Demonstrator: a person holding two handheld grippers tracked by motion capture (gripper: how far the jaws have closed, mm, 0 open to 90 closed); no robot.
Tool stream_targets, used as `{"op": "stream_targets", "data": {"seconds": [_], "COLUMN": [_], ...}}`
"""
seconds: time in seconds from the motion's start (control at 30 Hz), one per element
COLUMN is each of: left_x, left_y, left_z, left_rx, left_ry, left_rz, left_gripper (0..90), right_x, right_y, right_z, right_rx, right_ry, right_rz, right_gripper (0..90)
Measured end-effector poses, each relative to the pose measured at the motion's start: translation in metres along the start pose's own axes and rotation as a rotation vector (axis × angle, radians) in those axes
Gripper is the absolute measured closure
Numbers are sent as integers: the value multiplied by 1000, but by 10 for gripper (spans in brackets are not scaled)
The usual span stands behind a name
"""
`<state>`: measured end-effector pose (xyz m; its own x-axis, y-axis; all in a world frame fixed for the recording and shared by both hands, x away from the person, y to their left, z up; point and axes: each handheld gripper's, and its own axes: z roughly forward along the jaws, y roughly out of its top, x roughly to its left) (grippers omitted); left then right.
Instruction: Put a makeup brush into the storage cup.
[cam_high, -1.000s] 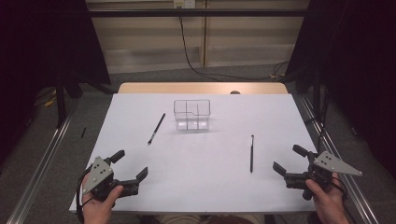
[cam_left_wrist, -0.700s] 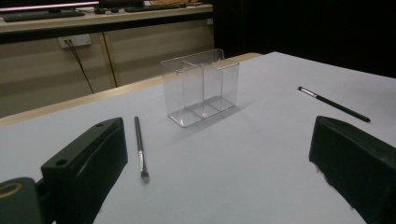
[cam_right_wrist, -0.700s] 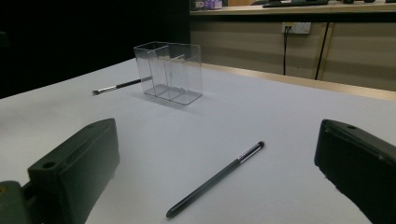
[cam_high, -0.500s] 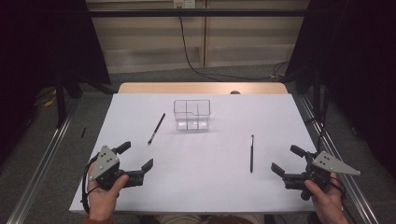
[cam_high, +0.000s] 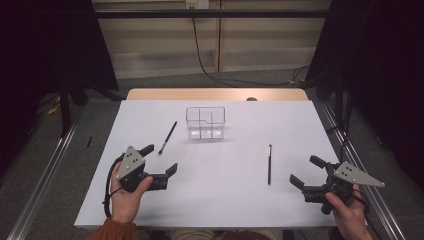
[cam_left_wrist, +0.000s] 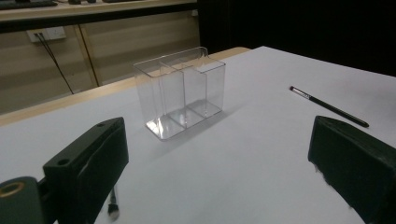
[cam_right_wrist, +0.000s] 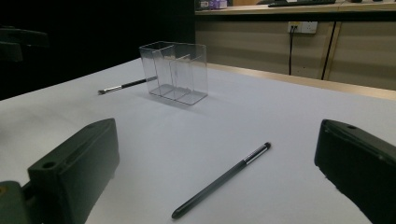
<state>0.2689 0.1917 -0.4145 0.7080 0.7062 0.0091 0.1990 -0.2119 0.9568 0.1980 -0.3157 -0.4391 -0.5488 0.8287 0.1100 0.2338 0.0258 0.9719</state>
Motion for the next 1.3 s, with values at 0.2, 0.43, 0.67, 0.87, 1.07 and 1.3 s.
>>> {"op": "stream_targets", "data": {"seconds": [0.2, 0.43, 0.67, 0.87, 1.07, 1.3], "left_x": [6, 19, 34, 43, 51, 67], "left_y": [5, 10, 14, 23, 27, 34], "left_z": [9, 17, 25, 29, 29, 35], "left_rx": [2, 5, 13, 20, 13, 28], "left_ry": [7, 35, 63, 113, 136, 158], "left_rz": [0, -12, -62, -42, -45, -69], "left_gripper": [43, 37, 26, 25, 25, 41], "right_x": [0, 0, 0, 0, 0, 0], "right_y": [0, 0, 0, 0, 0, 0], "right_z": [0, 0, 0, 0, 0, 0], "right_rx": [2, -1, -1, -3, -1, -1], "right_ry": [1, 6, 8, 8, 8, 7], "right_rz": [-2, -4, -8, -7, -8, -5], "right_gripper": [0, 0, 0, 0, 0, 0]}}
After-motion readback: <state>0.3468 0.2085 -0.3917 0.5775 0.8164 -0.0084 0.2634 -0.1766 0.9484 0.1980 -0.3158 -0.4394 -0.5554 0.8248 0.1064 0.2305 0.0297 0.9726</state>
